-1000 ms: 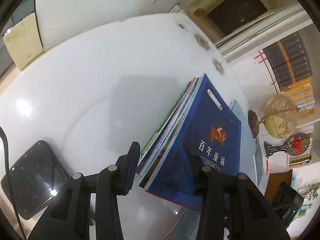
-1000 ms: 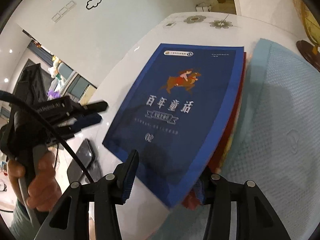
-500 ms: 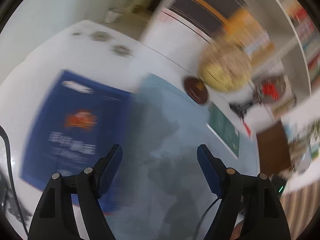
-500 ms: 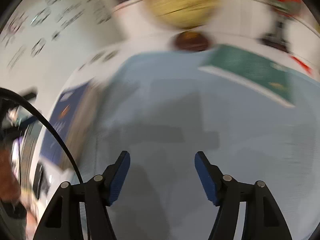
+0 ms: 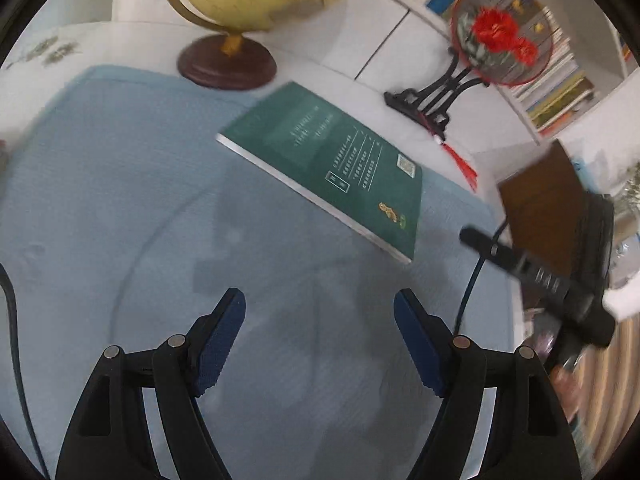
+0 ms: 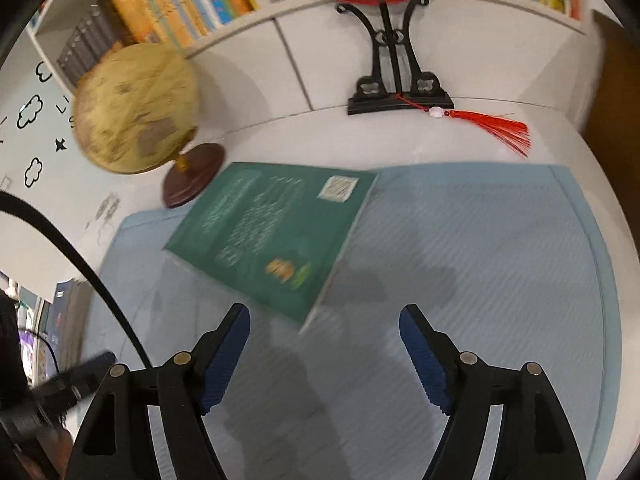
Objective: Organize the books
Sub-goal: 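Move both grippers back over the mat to the green book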
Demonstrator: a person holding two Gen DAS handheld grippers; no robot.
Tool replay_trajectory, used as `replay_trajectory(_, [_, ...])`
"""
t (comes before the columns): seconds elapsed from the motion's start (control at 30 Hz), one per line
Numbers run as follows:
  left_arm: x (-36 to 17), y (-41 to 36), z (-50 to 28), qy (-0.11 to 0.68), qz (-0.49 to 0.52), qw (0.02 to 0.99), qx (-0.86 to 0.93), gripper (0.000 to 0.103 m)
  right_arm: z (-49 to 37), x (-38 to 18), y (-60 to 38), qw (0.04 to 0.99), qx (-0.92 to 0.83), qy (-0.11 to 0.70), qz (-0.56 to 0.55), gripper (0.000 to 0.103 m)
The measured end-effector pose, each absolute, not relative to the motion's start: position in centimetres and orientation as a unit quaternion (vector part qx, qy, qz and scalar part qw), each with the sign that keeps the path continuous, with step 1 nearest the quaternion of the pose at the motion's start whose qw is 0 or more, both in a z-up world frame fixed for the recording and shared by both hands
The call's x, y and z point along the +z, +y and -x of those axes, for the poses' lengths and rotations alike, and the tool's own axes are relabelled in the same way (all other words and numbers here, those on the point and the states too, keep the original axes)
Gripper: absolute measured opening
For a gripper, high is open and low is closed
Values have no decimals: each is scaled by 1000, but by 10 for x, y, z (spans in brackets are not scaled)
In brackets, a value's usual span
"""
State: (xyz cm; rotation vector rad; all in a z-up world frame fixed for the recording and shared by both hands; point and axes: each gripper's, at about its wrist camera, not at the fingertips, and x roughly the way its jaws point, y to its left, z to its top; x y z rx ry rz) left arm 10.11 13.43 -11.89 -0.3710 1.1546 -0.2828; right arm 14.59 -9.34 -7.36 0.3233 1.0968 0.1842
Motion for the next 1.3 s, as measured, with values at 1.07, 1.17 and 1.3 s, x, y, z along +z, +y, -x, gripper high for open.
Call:
replay_trajectory(1.07, [-157, 125, -140, 573, 195, 789, -106, 75, -223, -104, -95, 830, 181, 504, -156, 76])
replay_trajectory(1.17, [-157, 124, -139, 565, 182, 798, -106, 75, -247, -111, -115, 833, 162, 496, -184, 76])
replay_trajectory(1.3, [-157, 119, -142, 561, 152, 807, -108, 77, -271, -126, -117, 819, 184, 509, -193, 76])
